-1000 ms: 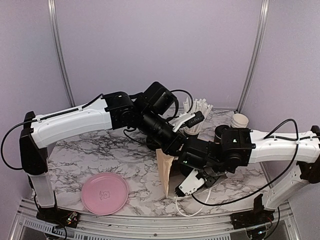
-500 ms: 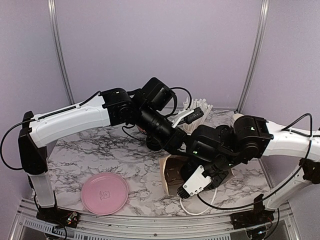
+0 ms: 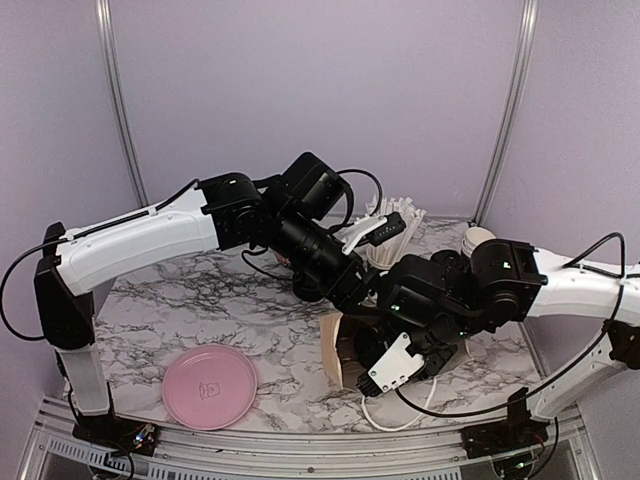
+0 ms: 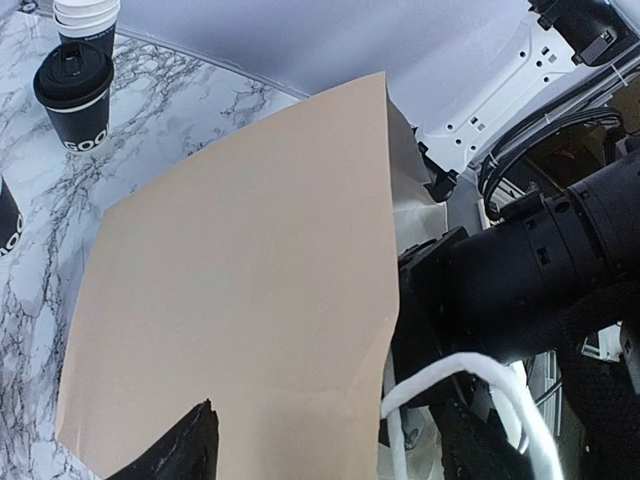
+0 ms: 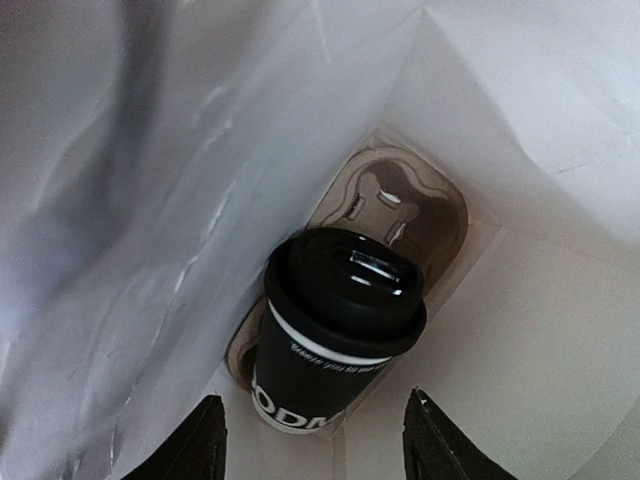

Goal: Pack the takeout coffee

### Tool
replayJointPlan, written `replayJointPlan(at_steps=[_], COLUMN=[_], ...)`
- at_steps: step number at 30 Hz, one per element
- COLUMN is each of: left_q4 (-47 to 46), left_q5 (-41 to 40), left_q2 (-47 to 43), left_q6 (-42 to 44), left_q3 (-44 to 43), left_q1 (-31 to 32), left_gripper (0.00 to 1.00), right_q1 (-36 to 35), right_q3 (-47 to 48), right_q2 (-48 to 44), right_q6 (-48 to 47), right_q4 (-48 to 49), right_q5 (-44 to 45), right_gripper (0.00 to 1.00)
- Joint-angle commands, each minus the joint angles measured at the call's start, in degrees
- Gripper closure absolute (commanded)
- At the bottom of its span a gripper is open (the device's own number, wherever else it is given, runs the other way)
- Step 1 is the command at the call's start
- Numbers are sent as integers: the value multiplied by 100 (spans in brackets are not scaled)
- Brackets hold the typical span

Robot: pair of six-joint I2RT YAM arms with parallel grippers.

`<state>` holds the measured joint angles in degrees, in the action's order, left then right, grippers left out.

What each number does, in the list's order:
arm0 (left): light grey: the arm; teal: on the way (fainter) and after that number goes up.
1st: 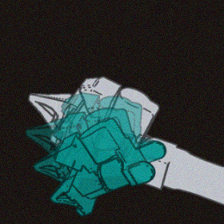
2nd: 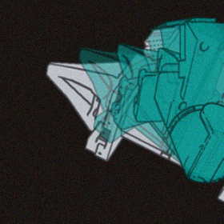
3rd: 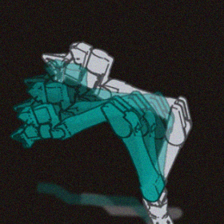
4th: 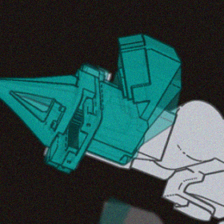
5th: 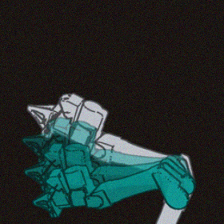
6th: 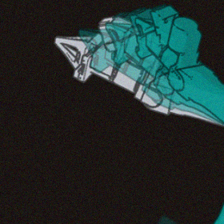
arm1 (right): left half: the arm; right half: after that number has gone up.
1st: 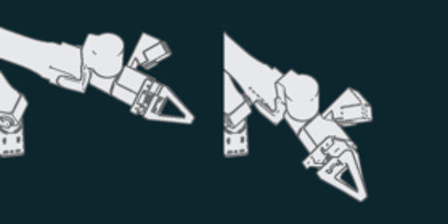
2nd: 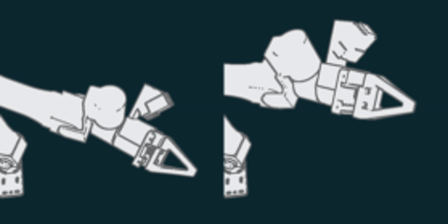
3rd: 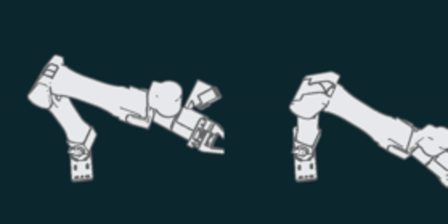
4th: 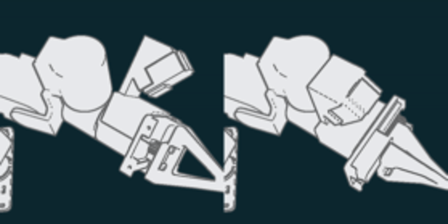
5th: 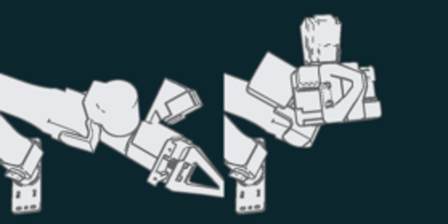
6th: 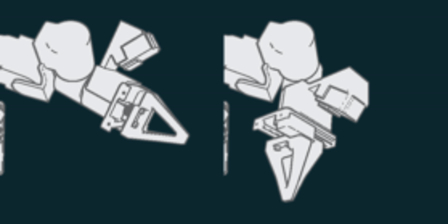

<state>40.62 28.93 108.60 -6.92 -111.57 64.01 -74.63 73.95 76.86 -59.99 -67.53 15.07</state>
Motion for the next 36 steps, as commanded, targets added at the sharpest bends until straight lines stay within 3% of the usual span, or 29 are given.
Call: replayJointPlan(at_steps=[1,12,16,20,23,29,36], left_q4=[83,73,-236,-599,-663,-733,-959], left_q5=[-339,-551,-857,-1218,-1172,-281,226], left_q2=[-596,-1107,-1041,-312,457,2019,2462], left_q6=[277,663,493,25,126,225,296], left_q3=[-231,-268,3,57,-283,-1454,-1492], left_q1=[-81,-467,-852,-1393,-1527,-1509,-1320], left_gripper=[19,14,14,17,20,24,27], right_q1=[123,476,572,599,629,710,1172], right_q3=[-55,-493,-392,-340,-356,-637,-770], right_q2=[-162,-144,-207,-344,-444,-496,-353], right_q6=[-30,249,236,178,201,439,490], right_q4=[241,528,693,961,1081,1123,1312], right_q5=[40,-184,-156,-42,-47,-57,-152], right_gripper=[42,39,43,43,43,44,47])
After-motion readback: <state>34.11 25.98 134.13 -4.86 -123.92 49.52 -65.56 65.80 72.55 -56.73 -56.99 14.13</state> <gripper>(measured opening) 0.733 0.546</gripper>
